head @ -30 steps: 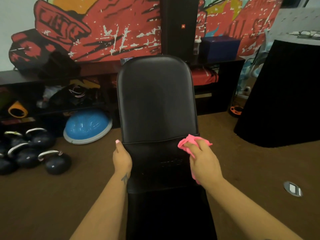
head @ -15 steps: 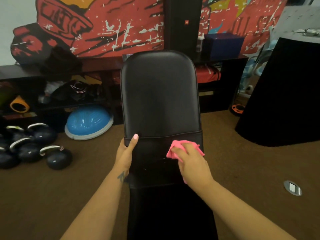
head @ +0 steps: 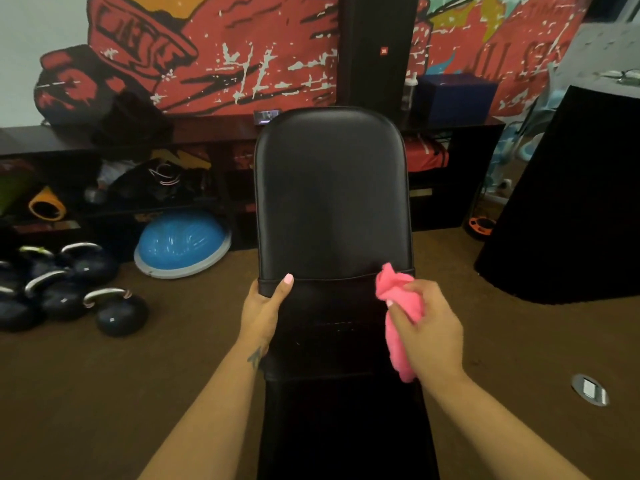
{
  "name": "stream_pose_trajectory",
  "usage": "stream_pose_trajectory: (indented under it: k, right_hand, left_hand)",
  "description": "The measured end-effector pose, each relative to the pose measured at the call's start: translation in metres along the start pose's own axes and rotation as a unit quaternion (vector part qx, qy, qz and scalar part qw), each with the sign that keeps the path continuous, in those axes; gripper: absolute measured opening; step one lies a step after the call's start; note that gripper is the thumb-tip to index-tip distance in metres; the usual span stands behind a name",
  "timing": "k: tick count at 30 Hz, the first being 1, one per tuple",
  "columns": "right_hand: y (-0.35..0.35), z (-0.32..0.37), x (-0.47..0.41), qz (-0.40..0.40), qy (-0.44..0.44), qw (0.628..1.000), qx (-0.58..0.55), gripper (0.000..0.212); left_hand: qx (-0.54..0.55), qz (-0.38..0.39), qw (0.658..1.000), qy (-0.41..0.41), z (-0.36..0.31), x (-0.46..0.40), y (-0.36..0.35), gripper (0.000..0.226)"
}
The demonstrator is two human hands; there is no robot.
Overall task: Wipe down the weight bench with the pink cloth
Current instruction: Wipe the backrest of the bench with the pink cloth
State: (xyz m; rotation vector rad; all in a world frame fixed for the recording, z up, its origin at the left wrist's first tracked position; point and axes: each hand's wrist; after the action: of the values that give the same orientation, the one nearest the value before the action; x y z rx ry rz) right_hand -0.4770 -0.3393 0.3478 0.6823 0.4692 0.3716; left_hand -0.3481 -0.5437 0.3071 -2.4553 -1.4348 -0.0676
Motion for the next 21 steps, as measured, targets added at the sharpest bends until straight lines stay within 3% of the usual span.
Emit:
stream_pose_trajectory:
  k: [2, 4, 10, 15, 18, 21]
  right_hand:
    - [-0.014, -0.004, 0.004, 0.034, 0.074, 0.987, 0.139, 0.023]
    - [-0.026, -0.007, 0.008, 0.04, 0.101, 0.979, 0.171, 0.028]
    - [-0.034, 0.0, 0.001, 0.003, 0.052, 0.991, 0.125, 0.012]
    - [-0.052, 0.03, 0.002, -0.003, 0.001, 1.0, 0.029, 0.029]
    - [-0.058, 0.028, 0.017, 0.072, 0.121, 0.984, 0.112, 0.031]
    - [-0.049, 0.006, 0.016, 0.054, 0.222, 0.955, 0.191, 0.03]
  left_hand:
    - [0.003, 0.003, 1.0, -0.004, 0.001, -0.001, 0.001, 0.068]
    - [0.009, 0.007, 1.0, 0.001, 0.002, -0.001, 0.002, 0.062]
    - [0.041, 0.025, 0.999, 0.01, 0.003, -0.002, 0.004, 0.065]
    - [0.035, 0.008, 0.999, 0.028, 0.005, -0.004, 0.005, 0.105]
    - [0.032, 0.009, 0.999, 0.016, 0.004, -0.004, 0.004, 0.093]
    - [0.038, 0.017, 0.999, 0.009, 0.005, -0.005, 0.006, 0.087]
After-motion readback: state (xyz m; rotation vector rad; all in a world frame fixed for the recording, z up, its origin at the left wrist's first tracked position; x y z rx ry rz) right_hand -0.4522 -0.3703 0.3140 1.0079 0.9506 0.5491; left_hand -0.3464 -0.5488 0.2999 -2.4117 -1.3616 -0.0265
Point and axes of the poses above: each hand's wrist, its own x-axis away from the middle knuckle, its own y-axis out of the back of the hand, z = x × y, and after that the axes turned 11 degrees about x, right-handed
